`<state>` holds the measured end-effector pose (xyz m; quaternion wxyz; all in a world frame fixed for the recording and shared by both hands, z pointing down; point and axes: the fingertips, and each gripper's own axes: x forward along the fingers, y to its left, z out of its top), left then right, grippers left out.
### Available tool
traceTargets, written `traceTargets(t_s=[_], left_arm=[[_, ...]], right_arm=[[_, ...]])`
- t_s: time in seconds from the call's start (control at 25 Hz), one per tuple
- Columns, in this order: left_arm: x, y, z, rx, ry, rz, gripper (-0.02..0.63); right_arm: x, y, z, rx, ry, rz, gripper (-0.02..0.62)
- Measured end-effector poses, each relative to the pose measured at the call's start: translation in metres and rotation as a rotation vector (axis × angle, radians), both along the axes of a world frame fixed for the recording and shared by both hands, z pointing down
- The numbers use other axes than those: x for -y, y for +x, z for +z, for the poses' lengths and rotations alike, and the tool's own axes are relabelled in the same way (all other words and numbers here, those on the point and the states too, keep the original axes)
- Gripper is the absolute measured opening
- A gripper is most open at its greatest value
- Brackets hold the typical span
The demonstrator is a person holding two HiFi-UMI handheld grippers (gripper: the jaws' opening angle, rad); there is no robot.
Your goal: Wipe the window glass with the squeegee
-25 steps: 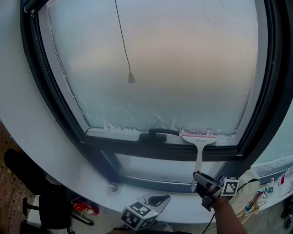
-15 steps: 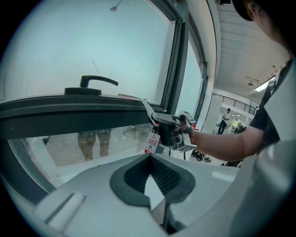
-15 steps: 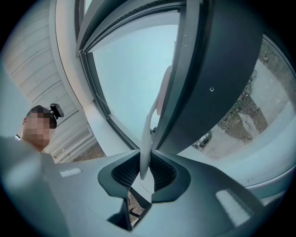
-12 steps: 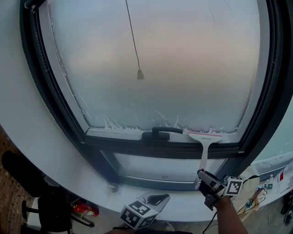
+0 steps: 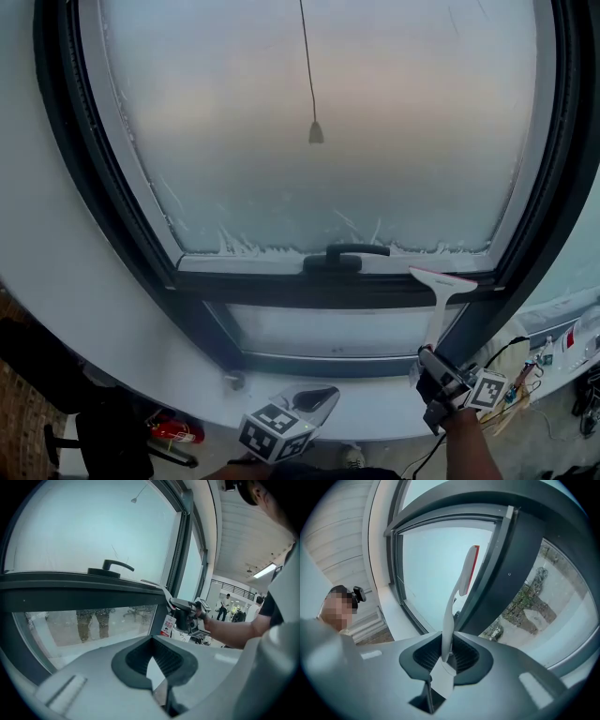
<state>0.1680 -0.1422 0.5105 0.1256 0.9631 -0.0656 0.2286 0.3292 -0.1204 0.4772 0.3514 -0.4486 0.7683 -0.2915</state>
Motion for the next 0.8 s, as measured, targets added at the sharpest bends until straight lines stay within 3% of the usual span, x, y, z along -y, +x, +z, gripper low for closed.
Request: traceTargets(t_s=[0.32,0.44,0.64,0.8], left_arm=[[0.021,-0.069,-0.006,-0.047,-0.01,0.0,0.0],[0.029,-0.095,-0.009,-0.071,-0.015,-0.005,0.0],[0.033,-0.138,-0.004,-0.059,-0.03,0.016,0.0],[0.027,-0.165,0.002,-0.057,-0.031,0.043,0.0]], right_arm=[[-0.018,-0.075,-0.013,-0.131,-0.07,0.154,0.087],[-0.026,-0.111,-0.014,-0.185,-0.096,0.165,0.087],[-0.03,-0.178,-0.004,-0.171,-0.161,0.161,0.089],[-0.035,-0.219,0.004,-0.216,-0.186,0.178,0.087]])
